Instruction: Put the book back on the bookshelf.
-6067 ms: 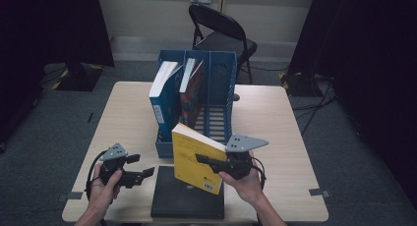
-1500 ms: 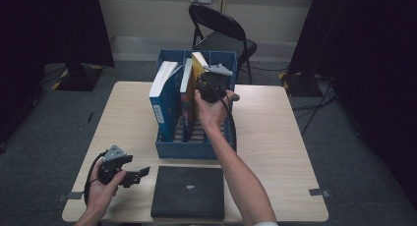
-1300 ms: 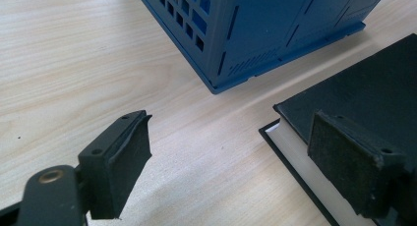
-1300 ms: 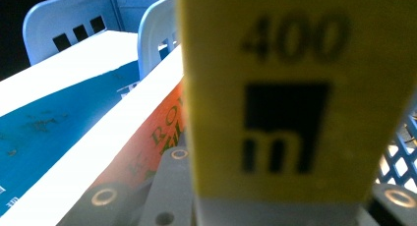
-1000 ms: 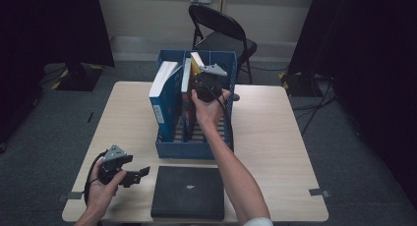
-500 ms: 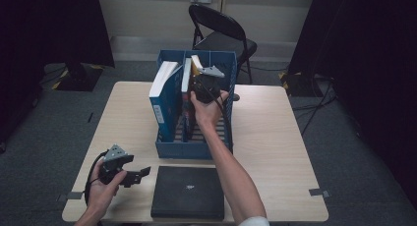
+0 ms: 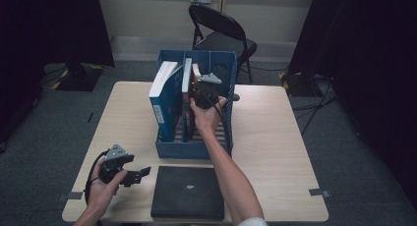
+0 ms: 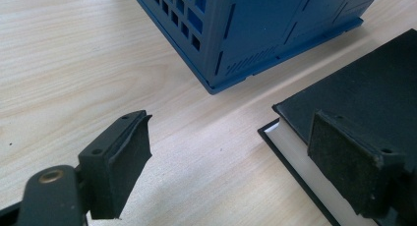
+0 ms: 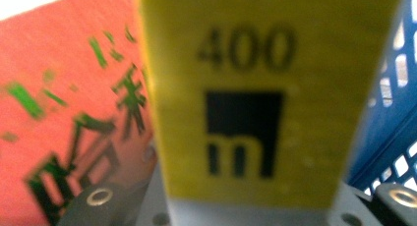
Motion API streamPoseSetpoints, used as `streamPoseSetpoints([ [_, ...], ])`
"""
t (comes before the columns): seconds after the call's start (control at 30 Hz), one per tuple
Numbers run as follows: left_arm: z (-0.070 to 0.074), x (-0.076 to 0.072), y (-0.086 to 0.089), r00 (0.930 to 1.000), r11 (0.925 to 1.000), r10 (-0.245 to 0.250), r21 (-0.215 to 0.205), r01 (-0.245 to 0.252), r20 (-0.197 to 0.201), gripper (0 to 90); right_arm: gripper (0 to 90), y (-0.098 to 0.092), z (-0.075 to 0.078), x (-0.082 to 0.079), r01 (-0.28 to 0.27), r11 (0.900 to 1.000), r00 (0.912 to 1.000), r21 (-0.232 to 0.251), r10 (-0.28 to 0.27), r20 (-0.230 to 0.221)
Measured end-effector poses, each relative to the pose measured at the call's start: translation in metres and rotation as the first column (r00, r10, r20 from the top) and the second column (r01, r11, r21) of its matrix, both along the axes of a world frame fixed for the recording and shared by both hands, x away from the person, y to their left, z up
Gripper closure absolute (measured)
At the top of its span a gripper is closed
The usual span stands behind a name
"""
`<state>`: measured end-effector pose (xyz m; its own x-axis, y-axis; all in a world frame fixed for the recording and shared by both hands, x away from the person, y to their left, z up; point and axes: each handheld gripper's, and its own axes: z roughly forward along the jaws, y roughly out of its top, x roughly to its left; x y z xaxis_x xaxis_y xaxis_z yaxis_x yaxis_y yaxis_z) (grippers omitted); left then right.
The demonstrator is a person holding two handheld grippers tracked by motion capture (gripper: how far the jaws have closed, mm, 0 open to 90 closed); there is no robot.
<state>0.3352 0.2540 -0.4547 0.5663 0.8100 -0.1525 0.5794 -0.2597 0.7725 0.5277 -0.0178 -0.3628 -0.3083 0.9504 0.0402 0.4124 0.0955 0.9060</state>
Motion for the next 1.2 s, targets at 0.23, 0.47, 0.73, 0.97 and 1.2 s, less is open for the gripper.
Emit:
streamPoseSetpoints([
  [0.23, 0.000, -0.001, -0.001, 1.0000, 1.0000, -0.007, 0.002, 0.007, -0.002, 15.9, 71.7, -0.004, -0.004, -0.007, -0.027, 1.000, 0.9995, 0.003, 0.027, 0.013],
  [0.47, 0.001, -0.001, 0.000, 1.0000, 1.0000, 0.009, -0.002, -0.009, 0.001, 16.1, 68.5, -0.007, -0.009, -0.020, -0.049, 0.999, 0.9986, 0.007, 0.049, 0.019],
  [0.73, 0.000, -0.001, 0.000, 1.0000, 1.0000, 0.003, 0.002, -0.003, -0.001, 16.1, 64.4, -0.009, -0.013, -0.034, -0.067, 0.998, 0.9977, 0.013, 0.066, 0.014],
  [0.97, 0.000, -0.001, 0.000, 1.0000, 1.0000, 0.005, 0.002, -0.005, -0.002, 16.1, 58.0, -0.013, -0.014, -0.041, -0.096, 0.995, 0.9954, 0.016, 0.096, 0.002],
  [1.2, 0.001, -0.001, 0.000, 1.0000, 1.0000, 0.003, -0.001, -0.003, -0.003, 16.1, 54.3, -0.023, -0.013, -0.047, -0.141, 0.989, 0.9896, 0.041, 0.142, -0.025],
])
